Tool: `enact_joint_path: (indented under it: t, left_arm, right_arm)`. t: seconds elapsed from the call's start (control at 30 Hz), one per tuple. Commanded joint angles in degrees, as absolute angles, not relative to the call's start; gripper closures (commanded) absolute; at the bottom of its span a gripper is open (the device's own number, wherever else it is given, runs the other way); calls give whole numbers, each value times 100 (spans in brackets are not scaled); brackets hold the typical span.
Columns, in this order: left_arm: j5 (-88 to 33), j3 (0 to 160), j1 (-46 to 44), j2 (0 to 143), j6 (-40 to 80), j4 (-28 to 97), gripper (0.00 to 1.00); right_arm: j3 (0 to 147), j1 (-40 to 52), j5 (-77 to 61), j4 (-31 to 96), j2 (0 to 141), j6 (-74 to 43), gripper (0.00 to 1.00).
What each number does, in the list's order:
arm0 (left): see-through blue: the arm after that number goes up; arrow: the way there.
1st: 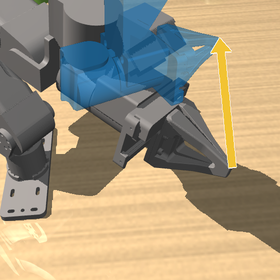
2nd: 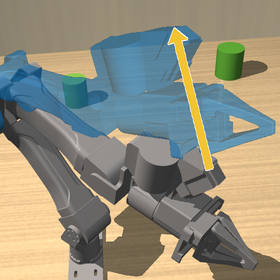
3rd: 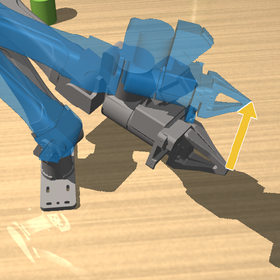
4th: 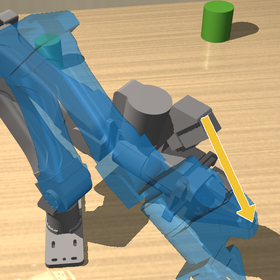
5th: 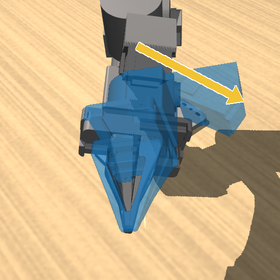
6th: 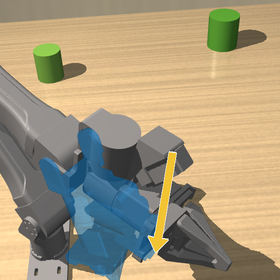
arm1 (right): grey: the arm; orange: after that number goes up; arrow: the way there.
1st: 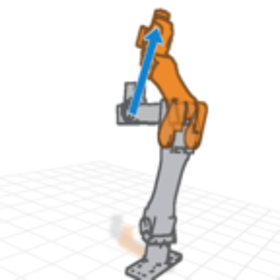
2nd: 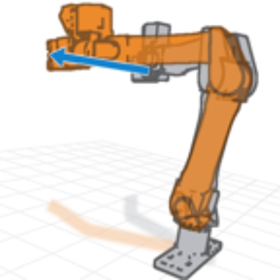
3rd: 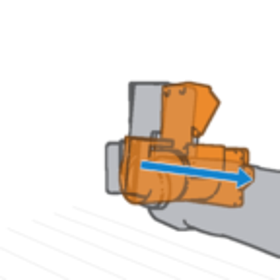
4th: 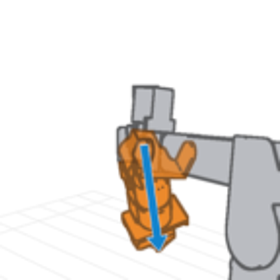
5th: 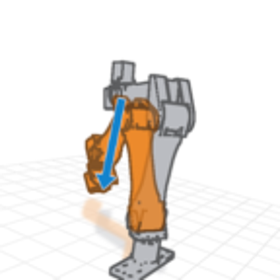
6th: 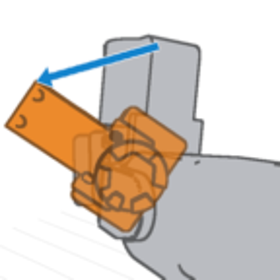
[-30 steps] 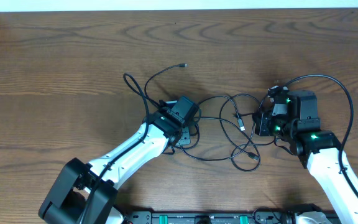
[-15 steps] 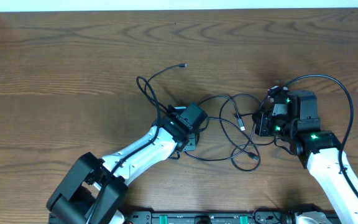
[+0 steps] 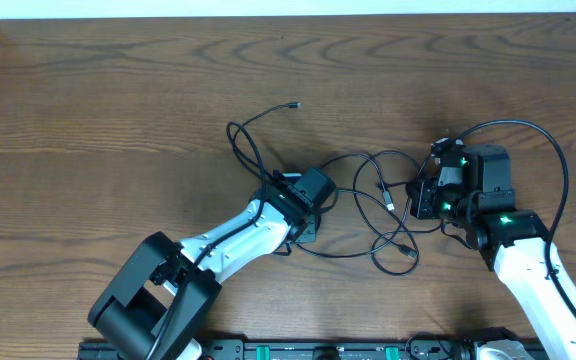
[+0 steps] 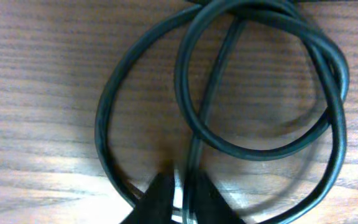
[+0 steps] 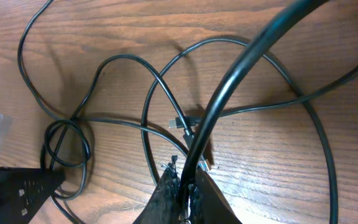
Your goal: Untangle cables
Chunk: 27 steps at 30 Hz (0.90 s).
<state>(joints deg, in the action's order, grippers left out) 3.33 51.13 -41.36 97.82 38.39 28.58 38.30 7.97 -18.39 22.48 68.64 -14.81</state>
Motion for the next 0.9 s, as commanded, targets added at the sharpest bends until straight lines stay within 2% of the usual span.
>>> enact_joint_path:
  t: [0.0,0.17,0.4,0.67,0.87]
  left_arm:
    - [460,5081,-4143,9835,3820,2902,92]
    - [565,5231,-4125,9461,3815,3190,93]
    - [648,5391,-3983,7968,3557,3710,92]
    - [1026,5391,-3981,5977,3555,2963,93]
    - [2078,5391,-3981,5002,3590,2853,93]
  right_arm:
    - [3876,825,-1811,2255,6890,-1409,96]
    - [3876,825,-1811,2307,6890,-1409,96]
    - [3876,825,-1813,2294,6890,-1415,98]
    - [3876,825,-1815,2296,6890,-1441,98]
    - [3876,825,-1815,2296,6890,-1474,99]
